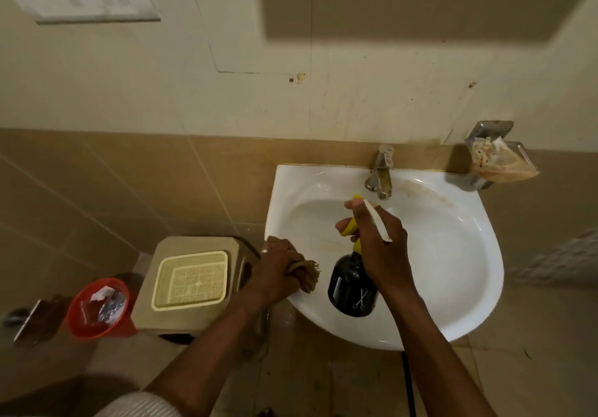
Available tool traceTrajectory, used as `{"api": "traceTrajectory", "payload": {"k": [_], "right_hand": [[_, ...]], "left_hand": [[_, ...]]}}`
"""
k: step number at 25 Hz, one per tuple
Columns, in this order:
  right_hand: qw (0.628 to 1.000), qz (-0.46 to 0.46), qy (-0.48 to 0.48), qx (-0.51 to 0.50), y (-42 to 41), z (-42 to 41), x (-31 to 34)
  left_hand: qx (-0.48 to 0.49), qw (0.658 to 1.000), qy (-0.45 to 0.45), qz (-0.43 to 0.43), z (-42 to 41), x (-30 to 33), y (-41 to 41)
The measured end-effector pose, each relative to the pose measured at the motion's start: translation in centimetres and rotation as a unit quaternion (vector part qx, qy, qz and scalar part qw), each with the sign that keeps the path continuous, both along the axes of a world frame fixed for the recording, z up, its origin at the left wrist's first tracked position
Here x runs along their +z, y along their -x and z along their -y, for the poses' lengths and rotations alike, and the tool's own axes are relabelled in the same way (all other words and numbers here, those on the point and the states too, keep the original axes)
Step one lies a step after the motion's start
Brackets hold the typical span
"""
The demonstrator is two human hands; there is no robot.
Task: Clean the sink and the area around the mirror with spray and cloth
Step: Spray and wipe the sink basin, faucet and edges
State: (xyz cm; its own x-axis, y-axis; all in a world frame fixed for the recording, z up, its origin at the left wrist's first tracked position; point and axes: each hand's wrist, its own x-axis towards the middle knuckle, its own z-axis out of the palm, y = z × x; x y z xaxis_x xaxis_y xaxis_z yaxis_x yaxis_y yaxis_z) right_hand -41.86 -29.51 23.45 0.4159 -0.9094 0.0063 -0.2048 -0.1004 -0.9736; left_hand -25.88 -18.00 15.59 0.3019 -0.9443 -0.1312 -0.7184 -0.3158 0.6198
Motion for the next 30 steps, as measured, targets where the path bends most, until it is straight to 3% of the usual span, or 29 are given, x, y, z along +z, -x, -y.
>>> {"api": "traceTrajectory", "payload": {"k": [2, 5, 9, 11, 13, 15, 17, 19, 22, 24, 26, 28, 30], "right_hand": [[1.000, 0.009, 0.000, 0.001, 0.1, 0.0, 0.2], [1.000, 0.012, -0.001, -0.006, 0.7, 0.1, 0.4], [1.000, 0.013, -0.012, -0.020, 2.5, 0.8, 1.2], [0.999, 0.013, -0.007, -0.035, 3.5, 1.4, 1.9], [0.999, 0.013, 0.001, -0.048, 4.5, 1.9, 2.7], [0.998, 0.023, 0.012, -0.056, 5.4, 2.2, 3.2], [0.997, 0.027, 0.017, -0.063, 6.0, 2.1, 3.2], [0.997, 0.025, 0.008, -0.069, 6.2, 1.8, 2.8], [0.997, 0.020, -0.003, -0.071, 6.1, 1.1, 1.7], [0.998, 0.022, -0.007, -0.064, 5.7, 0.8, 0.9], [0.998, 0.021, -0.009, -0.055, 4.7, 1.1, 0.3], [0.999, 0.006, -0.003, -0.046, 3.1, 2.1, -0.1], [0.999, -0.016, 0.006, -0.032, 1.1, 3.3, -0.2]], "left_hand": [[0.000, 0.999, -0.034, 0.005, -0.7, 0.0, 2.1], [0.031, 0.995, -0.077, -0.052, -1.1, -0.6, 5.5], [0.070, 0.975, -0.138, -0.158, -0.4, -0.5, 10.8], [0.071, 0.948, -0.159, -0.265, 0.2, 0.4, 11.2], [0.110, 0.914, -0.128, -0.369, 0.6, 2.0, 9.4], [0.199, 0.891, -0.046, -0.405, 2.1, 3.8, 6.0], [0.256, 0.895, 0.057, -0.361, 4.8, 5.6, 1.8], [0.240, 0.929, 0.115, -0.255, 8.2, 7.0, -2.2], [0.115, 0.983, 0.089, -0.115, 13.7, 7.6, -5.5], [0.084, 0.980, 0.057, -0.171, 16.6, 6.2, -5.9], [0.128, 0.982, 0.026, -0.136, 17.7, 3.7, -6.4], [0.071, 0.996, -0.007, 0.061, 16.9, 1.7, -7.0], [0.012, 0.986, -0.001, 0.167, 15.8, 0.3, -8.0]]}}
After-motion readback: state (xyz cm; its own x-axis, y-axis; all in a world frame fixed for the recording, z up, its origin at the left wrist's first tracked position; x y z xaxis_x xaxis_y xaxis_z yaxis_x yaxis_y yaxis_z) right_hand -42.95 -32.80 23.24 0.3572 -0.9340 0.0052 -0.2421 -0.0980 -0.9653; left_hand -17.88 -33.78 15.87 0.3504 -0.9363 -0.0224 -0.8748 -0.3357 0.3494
